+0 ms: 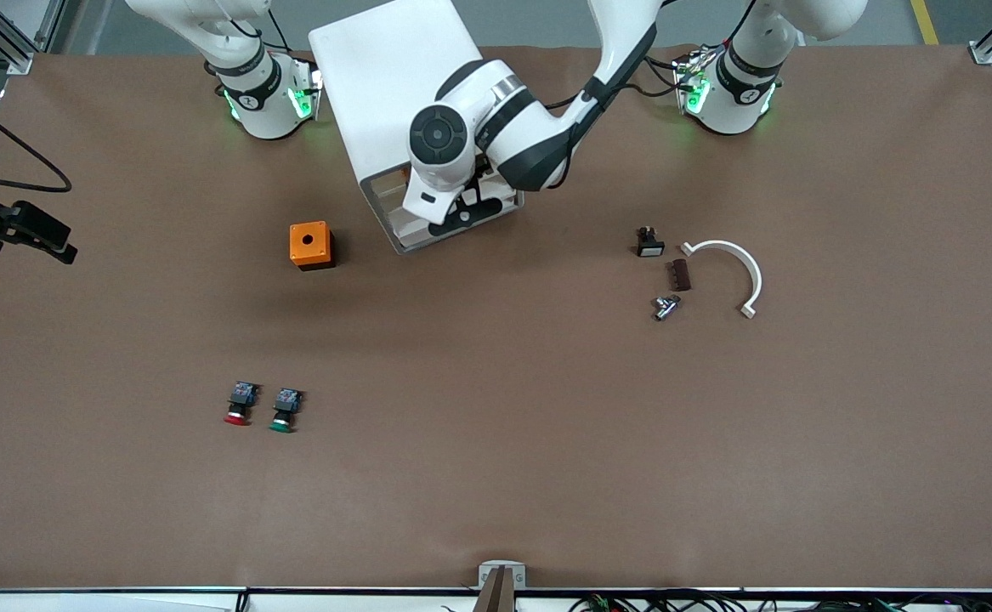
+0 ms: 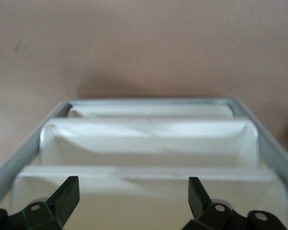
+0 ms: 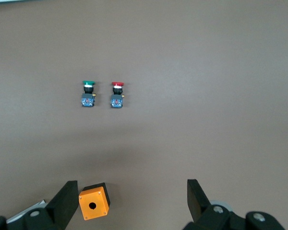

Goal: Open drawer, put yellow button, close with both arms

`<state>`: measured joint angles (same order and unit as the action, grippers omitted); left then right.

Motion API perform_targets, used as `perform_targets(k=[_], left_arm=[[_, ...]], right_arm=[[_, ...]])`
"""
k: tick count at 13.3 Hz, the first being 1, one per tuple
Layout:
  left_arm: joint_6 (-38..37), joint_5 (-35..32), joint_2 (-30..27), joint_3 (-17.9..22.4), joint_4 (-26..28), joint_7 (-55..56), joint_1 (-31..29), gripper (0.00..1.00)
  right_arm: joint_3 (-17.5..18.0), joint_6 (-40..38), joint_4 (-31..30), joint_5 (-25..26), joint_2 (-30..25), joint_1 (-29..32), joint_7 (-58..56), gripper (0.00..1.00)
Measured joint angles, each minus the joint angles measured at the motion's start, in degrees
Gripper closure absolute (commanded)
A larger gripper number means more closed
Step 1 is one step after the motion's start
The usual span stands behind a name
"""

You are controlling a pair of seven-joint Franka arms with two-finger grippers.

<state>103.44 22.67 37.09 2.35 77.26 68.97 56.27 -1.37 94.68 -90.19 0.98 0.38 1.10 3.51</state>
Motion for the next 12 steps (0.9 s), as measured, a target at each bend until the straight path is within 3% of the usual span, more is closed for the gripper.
perform_targets(k=[7,12], left_arm=[[-1.2,-18.5,-6.3,0.1,-1.7,-0.5,-19.4,0.00],[-4.5,-23.3,-11.3,0.0,-1.7,-9.1,-26.8,0.00]], right_arm=[[-0.1,-0.4,1.0,0.0,0.0,0.0,-0.1,0.00],[-0.1,-0.5,1.0,0.0,0.0,0.0,-0.1,0.00]])
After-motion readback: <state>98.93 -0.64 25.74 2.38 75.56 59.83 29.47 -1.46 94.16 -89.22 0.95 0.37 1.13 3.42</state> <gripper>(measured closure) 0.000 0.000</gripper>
